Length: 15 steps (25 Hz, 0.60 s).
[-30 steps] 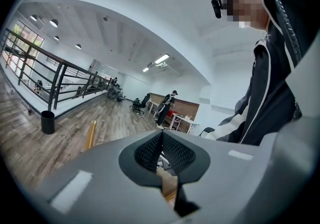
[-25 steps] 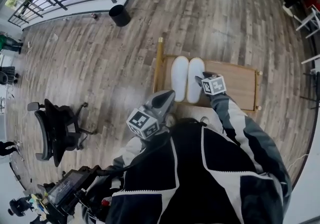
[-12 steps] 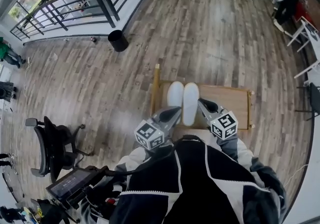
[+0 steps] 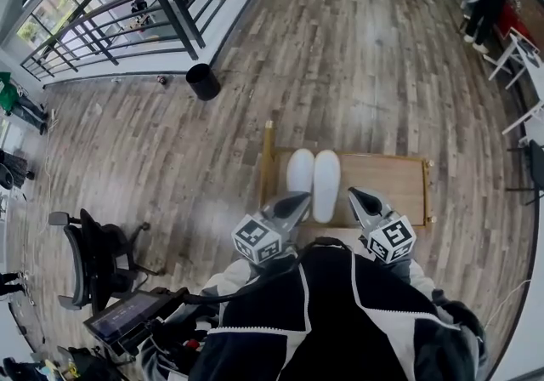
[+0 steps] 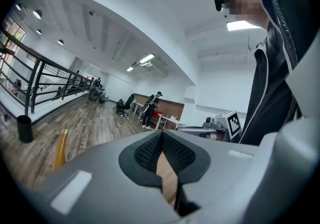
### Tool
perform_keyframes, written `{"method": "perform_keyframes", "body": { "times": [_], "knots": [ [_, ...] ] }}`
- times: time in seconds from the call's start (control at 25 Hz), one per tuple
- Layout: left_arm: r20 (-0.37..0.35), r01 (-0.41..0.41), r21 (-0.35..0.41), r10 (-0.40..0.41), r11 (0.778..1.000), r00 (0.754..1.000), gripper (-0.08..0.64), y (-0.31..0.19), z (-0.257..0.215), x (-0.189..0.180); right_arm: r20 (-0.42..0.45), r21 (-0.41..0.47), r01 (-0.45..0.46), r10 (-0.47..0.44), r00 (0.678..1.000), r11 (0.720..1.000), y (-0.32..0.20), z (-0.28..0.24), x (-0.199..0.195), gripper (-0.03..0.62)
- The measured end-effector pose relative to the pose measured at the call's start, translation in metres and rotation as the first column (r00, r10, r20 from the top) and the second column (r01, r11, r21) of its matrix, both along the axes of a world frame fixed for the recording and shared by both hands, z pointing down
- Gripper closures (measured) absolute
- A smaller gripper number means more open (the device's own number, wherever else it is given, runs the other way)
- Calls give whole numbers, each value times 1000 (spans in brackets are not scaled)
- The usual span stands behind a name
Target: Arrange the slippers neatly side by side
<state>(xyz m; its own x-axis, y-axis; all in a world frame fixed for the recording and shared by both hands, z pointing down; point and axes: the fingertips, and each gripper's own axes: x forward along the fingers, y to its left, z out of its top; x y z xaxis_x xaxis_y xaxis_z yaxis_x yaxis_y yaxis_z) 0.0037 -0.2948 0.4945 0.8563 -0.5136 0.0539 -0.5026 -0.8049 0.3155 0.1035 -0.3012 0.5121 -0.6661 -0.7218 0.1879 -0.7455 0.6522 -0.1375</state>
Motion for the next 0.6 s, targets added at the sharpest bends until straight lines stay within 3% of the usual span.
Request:
{"method": "perform_keyframes", "body": {
  "times": [0.6],
  "knots": [
    [12,20,-1,-20,1000,1000,541,1,4,-5,22,-18,39,-39,999,999,-4,4,-8,591]
  ]
}}
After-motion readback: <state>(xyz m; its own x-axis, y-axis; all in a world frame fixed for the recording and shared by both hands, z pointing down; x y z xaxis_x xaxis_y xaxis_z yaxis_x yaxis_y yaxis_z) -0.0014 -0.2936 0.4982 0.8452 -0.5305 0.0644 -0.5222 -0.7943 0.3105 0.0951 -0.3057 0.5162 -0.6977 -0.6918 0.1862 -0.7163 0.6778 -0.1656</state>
